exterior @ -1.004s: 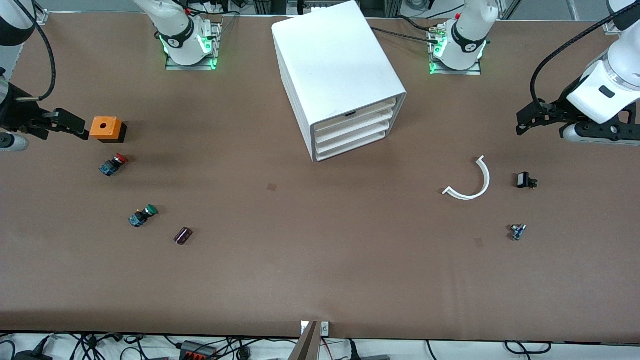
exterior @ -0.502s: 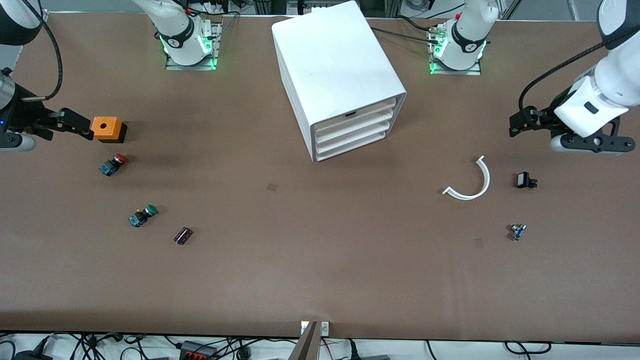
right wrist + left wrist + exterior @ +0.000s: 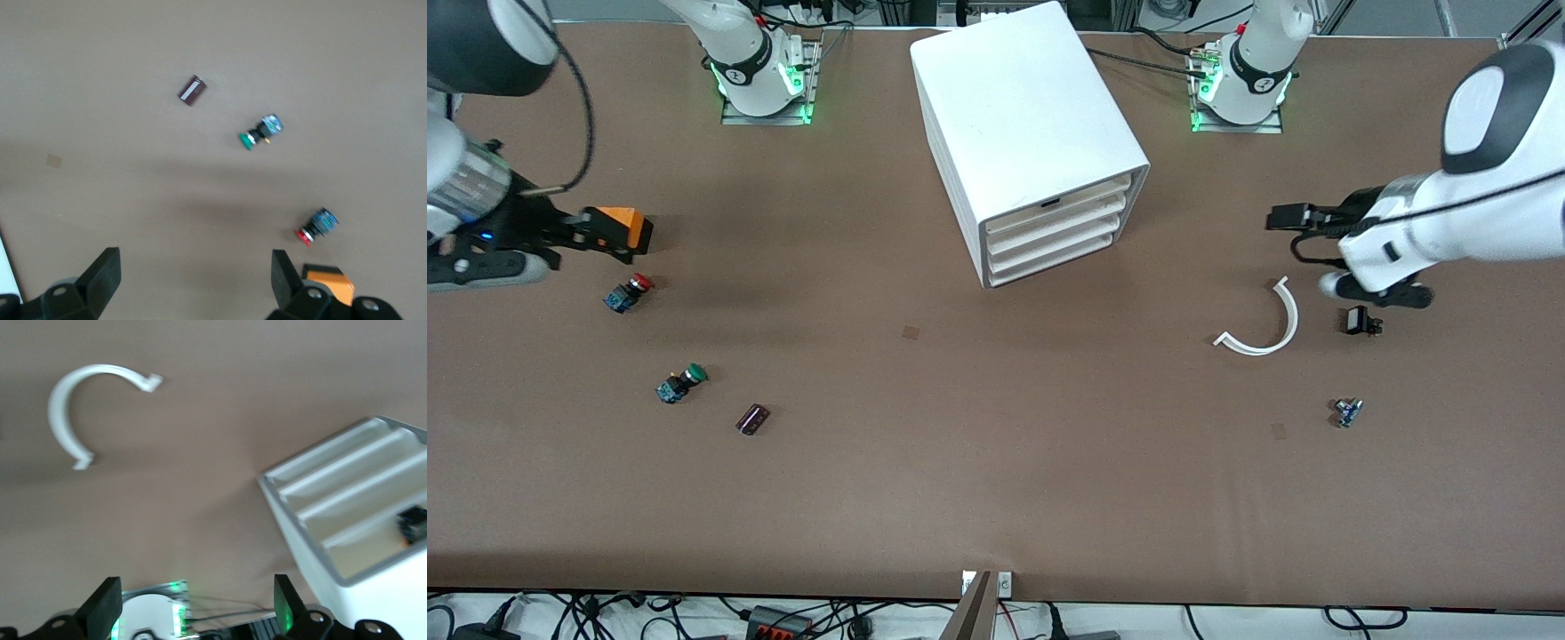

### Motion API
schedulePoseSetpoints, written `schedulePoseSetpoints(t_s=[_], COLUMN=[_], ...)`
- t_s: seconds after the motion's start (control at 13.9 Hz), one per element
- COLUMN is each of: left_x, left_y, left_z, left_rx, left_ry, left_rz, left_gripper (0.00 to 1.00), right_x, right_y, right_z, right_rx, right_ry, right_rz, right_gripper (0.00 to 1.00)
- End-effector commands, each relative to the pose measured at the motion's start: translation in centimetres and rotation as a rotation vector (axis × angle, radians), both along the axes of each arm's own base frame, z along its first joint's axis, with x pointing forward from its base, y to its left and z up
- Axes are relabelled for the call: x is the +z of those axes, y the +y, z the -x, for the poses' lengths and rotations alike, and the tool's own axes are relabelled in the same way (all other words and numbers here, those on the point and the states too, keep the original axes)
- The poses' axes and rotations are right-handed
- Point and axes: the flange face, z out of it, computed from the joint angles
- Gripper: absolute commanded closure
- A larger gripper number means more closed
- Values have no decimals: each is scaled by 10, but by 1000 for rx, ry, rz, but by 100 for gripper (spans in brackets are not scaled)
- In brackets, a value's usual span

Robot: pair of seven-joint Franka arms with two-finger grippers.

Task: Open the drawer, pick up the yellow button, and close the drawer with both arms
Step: 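Move the left gripper to the drawer handle while the right gripper approaches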

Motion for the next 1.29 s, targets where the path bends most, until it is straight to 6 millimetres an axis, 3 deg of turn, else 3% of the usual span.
schedulePoseSetpoints(t_s=[0.0,0.29,0.5,0.57,0.72,0.79,0.86,0.93,1.15,1.22], left_x=[-36,-106,-170,-182,-199,-206,-212,-219,-229,-231], left_y=[-29,-55,-66,-68,-73,-87,-92,-95,-108,-109], left_z=[-14,-13,18,27,43,55,63,68,88,89], left_rx=[-77,-81,-37,-52,-42,-68,-98,-107,-109,-118], left_ry=[65,33,-51,-86,-79,-82,-94,-92,-42,-47], left_rz=[233,646,947,999,1045,1092,1129,1141,1158,1163], left_gripper=[0,0,0,0,0,5,19,24,28,36], right_x=[-12,-17,-23,-26,-30,-30,-30,-30,-34,-33], right_y=[44,100,127,135,153,158,166,171,168,168], right_z=[-6,-19,-27,-27,-28,-28,-26,-24,-24,-24], right_rx=[61,115,153,164,173,175,191,198,194,194], right_ry=[-20,-24,-27,-22,-20,-22,-22,-22,-10,-15], right_rz=[-24,-90,-92,-91,-91,-92,-91,-92,-88,-89], right_gripper=[0,0,0,0,0,0,0,0,0,0])
